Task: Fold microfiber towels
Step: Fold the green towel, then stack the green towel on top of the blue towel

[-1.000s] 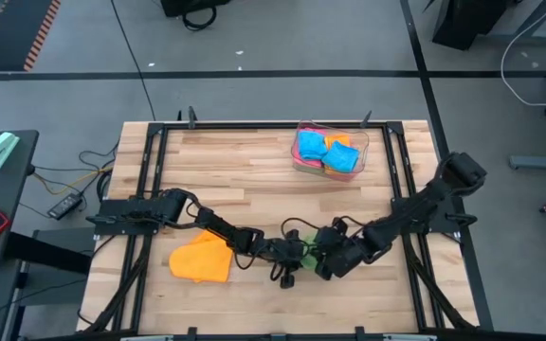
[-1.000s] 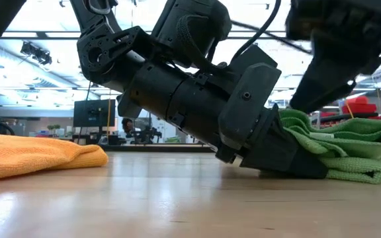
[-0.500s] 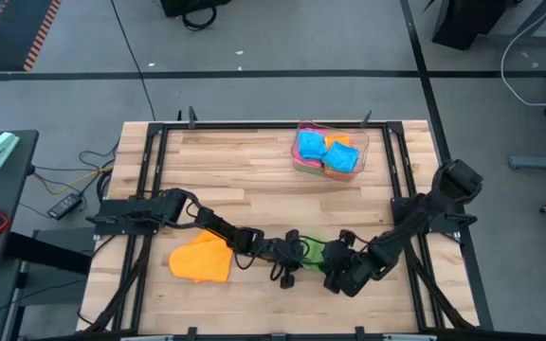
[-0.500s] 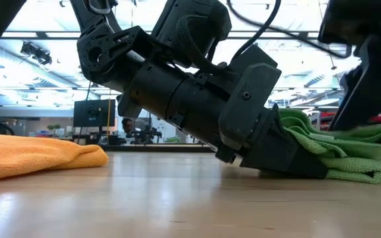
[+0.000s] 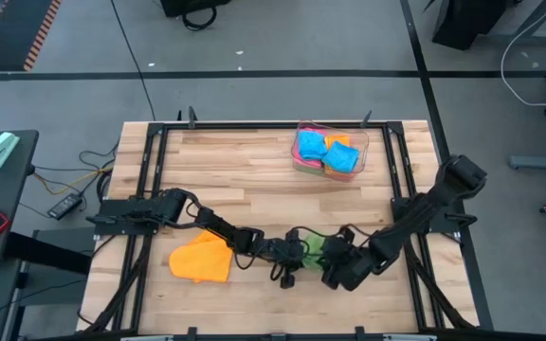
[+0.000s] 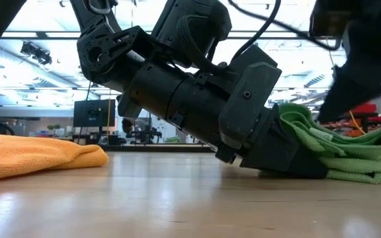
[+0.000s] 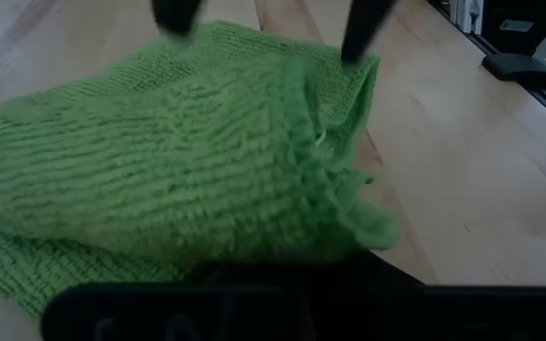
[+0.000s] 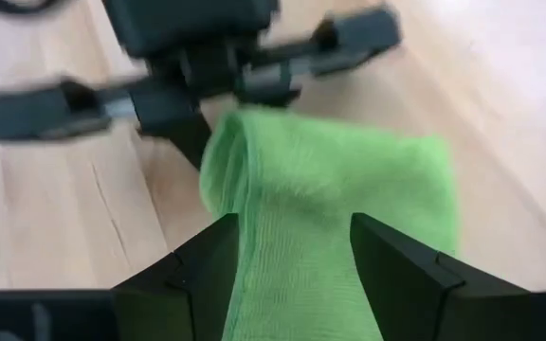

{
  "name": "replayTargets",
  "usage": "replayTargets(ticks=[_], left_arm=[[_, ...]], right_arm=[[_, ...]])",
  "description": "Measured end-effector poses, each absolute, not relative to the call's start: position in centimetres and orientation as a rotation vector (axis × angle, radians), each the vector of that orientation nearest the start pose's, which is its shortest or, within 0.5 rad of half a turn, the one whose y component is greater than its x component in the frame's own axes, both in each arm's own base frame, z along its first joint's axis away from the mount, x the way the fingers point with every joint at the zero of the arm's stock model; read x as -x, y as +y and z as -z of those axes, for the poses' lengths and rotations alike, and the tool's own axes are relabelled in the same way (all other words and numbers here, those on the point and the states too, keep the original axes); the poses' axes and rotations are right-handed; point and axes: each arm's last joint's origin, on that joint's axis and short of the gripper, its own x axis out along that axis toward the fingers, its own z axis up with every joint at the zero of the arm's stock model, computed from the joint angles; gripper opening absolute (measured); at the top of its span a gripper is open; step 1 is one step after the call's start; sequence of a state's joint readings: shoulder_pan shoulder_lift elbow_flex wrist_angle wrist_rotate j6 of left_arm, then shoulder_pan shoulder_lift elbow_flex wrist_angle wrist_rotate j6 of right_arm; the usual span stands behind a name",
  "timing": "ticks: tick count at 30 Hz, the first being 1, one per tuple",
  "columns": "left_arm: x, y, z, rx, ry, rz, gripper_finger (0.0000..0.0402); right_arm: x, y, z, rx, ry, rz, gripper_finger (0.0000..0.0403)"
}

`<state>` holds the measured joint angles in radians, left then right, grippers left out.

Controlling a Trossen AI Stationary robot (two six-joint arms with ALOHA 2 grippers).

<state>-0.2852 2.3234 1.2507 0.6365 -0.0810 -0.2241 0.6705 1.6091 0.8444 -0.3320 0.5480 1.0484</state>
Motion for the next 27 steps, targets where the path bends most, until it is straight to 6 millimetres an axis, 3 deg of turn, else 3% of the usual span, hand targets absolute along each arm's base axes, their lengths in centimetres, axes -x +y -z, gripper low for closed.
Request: replayTargets(ticks=[4,10,20,27], left_arm=[[-44.0,-12.6,-6.9,0.140,0.453,0.152,0.0015],[-44.0,-12.6,-6.8,0.146,0.468,0.227,0.0025],[-42.4,-12.7,-9.7,-0.101,0.650,0.312,0.0081],[-40.8,-13.2,-11.8,-0.255,0.743,0.384,0.0087]], right_arm=[[-23.1,16.3,-17.3,-0.340,0.806,0.355,0.0213],[-22.4,15.7,-16.6,-0.285,0.881,0.421,0.0213],[-22.1,16.2,-16.7,-0.223,0.815,0.428,0.0213],[-22.1,16.1,-16.8,-0.202,0.779,0.453,0.0213]])
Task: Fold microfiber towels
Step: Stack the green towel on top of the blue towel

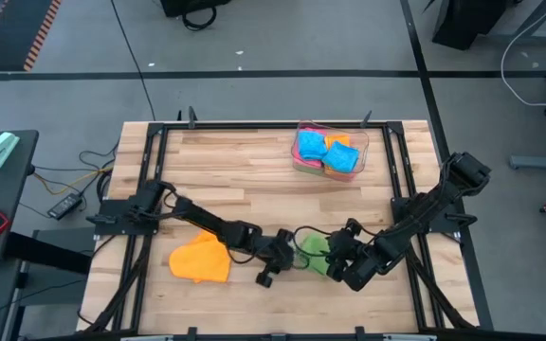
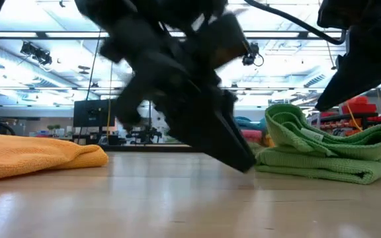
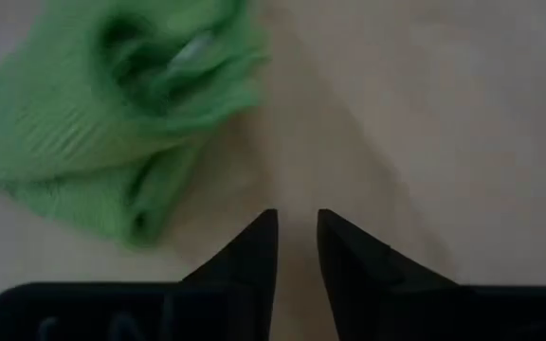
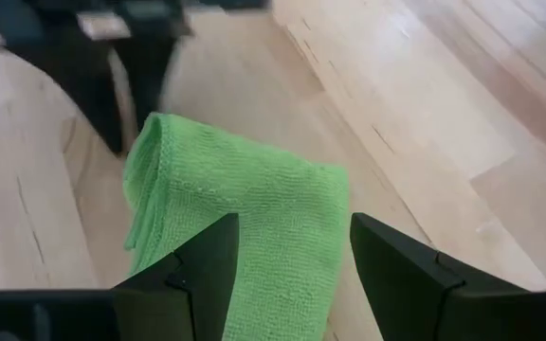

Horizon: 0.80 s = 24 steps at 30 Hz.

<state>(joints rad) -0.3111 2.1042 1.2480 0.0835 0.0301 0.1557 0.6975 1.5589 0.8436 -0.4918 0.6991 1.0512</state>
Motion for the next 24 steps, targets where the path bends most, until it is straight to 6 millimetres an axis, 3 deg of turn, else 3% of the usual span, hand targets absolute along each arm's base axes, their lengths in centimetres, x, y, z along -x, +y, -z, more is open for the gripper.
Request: replayTargets(ticks=[7,12,16,24], left_arm=[[-39.9,-16.5,-13.5,-0.600,0.603,0.432,0.0079],[-39.7,-18.3,-14.5,-0.824,0.482,0.316,0.0120],[-40.3,-18.0,-14.8,-0.908,0.417,0.289,0.0170],[-42.5,-16.9,-12.4,-1.056,0.447,0.259,0.0234]], right_arm=[[-21.8,16.0,-16.7,-0.142,0.784,0.464,0.0213],[-21.5,15.8,-16.6,-0.120,0.820,0.481,0.0213],[-21.0,15.4,-16.4,-0.105,0.866,0.516,0.0213],[-20.5,15.4,-16.6,-0.106,0.871,0.528,0.0213]])
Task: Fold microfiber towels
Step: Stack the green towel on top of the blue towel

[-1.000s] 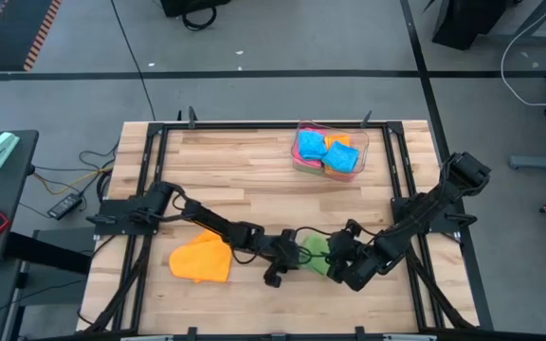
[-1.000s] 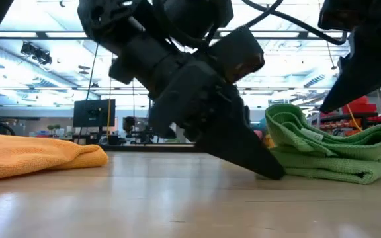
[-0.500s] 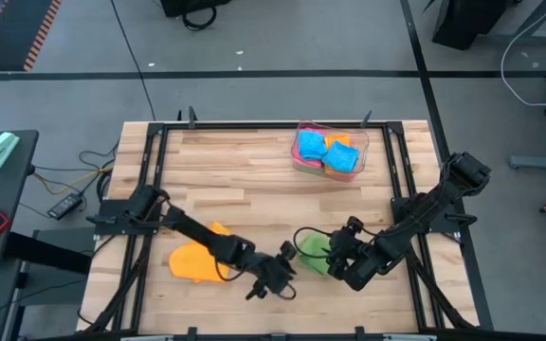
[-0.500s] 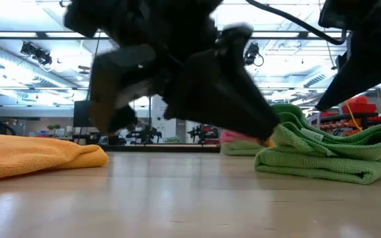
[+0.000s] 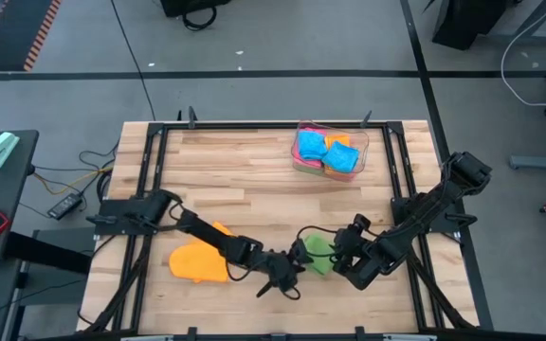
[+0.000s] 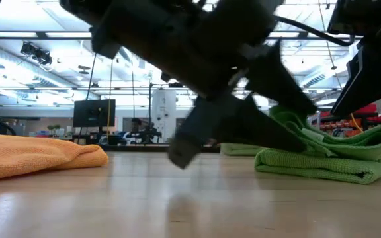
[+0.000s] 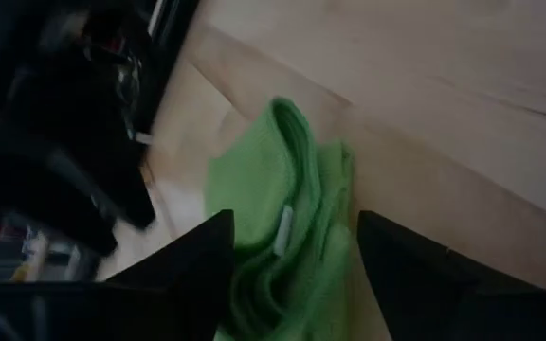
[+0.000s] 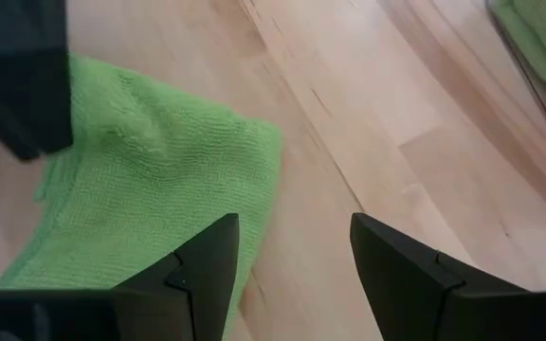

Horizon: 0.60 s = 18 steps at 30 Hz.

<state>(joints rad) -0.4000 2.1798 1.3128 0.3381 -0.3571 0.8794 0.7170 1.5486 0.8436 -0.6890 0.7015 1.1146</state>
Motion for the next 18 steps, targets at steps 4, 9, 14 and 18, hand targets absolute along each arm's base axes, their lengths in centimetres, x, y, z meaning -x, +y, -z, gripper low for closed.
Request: replayTargets(ticks=[4,9,14,18], left_arm=[[-43.7,-17.4,-12.2,-1.159,0.479,0.255,0.0245],[-43.9,-17.6,-11.9,-1.274,0.514,0.273,0.0247],[-44.0,-17.0,-11.8,-1.332,0.547,0.283,0.0247],[-44.1,-15.8,-11.5,-1.338,0.603,0.287,0.0247]], right_arm=[[-20.5,15.4,-16.6,-0.107,0.870,0.530,0.0213],[-20.2,15.7,-16.6,-0.108,0.868,0.517,0.0213],[-20.0,15.9,-16.6,-0.107,0.866,0.510,0.0213],[-20.1,15.9,-16.6,-0.108,0.861,0.514,0.0213]])
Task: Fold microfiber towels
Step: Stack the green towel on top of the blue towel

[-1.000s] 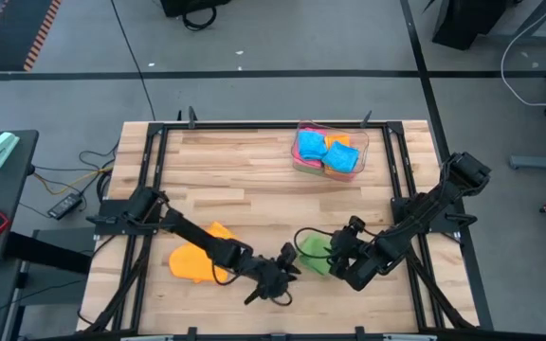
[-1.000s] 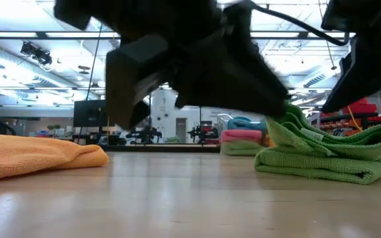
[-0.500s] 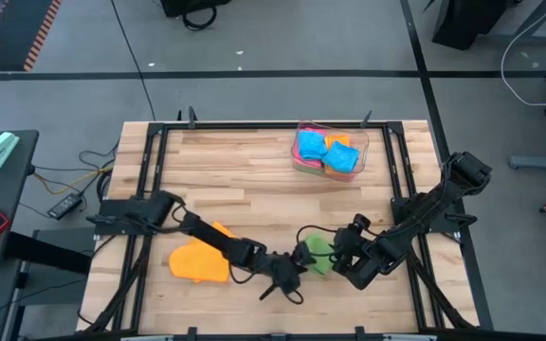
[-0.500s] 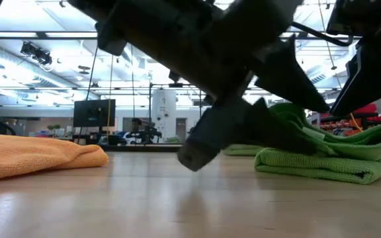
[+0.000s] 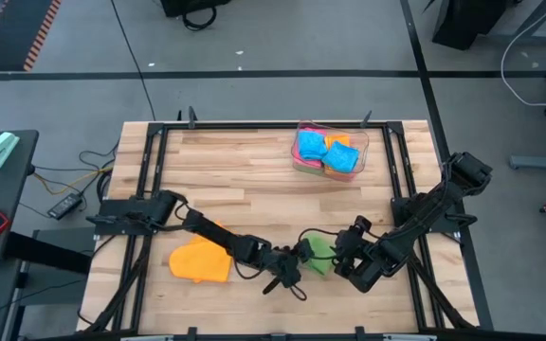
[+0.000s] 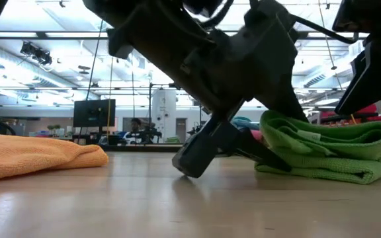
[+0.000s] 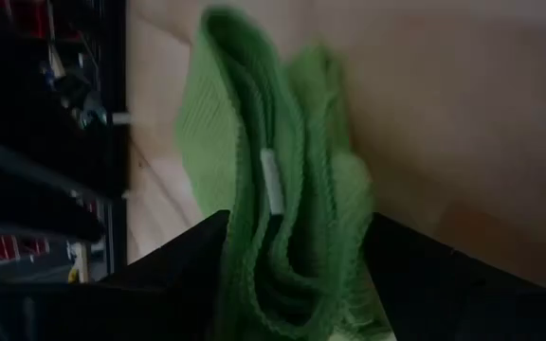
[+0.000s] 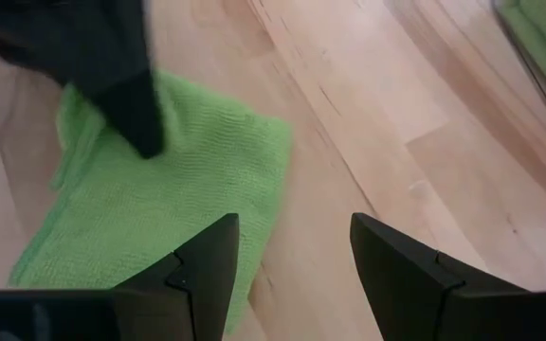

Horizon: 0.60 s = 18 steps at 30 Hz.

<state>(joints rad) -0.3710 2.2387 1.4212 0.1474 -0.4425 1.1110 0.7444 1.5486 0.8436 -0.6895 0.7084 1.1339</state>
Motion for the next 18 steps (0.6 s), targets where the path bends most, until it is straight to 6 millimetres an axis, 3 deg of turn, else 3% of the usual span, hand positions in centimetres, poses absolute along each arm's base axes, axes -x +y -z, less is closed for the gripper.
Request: replayTargets(ticks=[9,18], left_arm=[[-44.6,-13.6,-11.2,-1.313,0.652,0.326,0.0236],[-45.0,-12.3,-10.0,-1.288,0.681,0.364,0.0169]], right_arm=[[-20.2,15.9,-16.6,-0.122,0.854,0.516,0.0213],[-20.2,15.9,-16.7,-0.123,0.848,0.517,0.0213]])
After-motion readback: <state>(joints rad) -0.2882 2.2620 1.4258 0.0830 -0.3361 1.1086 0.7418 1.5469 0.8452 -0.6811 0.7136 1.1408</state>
